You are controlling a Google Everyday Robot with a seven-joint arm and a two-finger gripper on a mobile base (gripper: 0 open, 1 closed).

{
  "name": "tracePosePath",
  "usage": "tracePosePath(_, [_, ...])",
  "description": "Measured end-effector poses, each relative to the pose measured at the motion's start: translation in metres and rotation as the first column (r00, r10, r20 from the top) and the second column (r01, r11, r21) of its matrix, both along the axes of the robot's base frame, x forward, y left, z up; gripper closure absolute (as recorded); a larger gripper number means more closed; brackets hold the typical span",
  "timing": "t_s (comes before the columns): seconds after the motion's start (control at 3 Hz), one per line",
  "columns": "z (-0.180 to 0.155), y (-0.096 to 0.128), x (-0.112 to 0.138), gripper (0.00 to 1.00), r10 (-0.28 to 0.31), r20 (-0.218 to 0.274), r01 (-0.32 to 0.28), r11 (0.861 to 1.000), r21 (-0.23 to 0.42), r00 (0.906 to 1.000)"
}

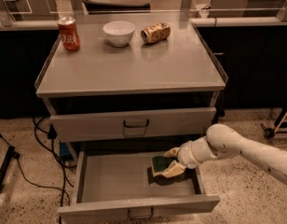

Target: Place sponge into middle drawer

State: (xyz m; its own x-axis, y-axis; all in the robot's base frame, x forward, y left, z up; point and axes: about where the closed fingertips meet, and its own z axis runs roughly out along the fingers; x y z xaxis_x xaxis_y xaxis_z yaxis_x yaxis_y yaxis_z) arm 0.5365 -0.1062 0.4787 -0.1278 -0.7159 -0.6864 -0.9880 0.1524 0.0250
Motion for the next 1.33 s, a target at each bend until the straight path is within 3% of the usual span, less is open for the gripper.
tracePosePath(0.33, [0.0, 0.0, 0.0, 1.0, 0.0, 0.0, 0.0, 1.0, 0.0, 1.0])
tracePosePath(0.67, [-0.023, 0.005, 0.003, 1.0, -0.004, -0.001, 0.004, 1.0, 0.03, 1.0])
tracePosePath(1.33, [-0.083, 0.038, 0.017, 1.0, 0.033, 0.057, -0.039, 0.992, 0.116, 0.9978])
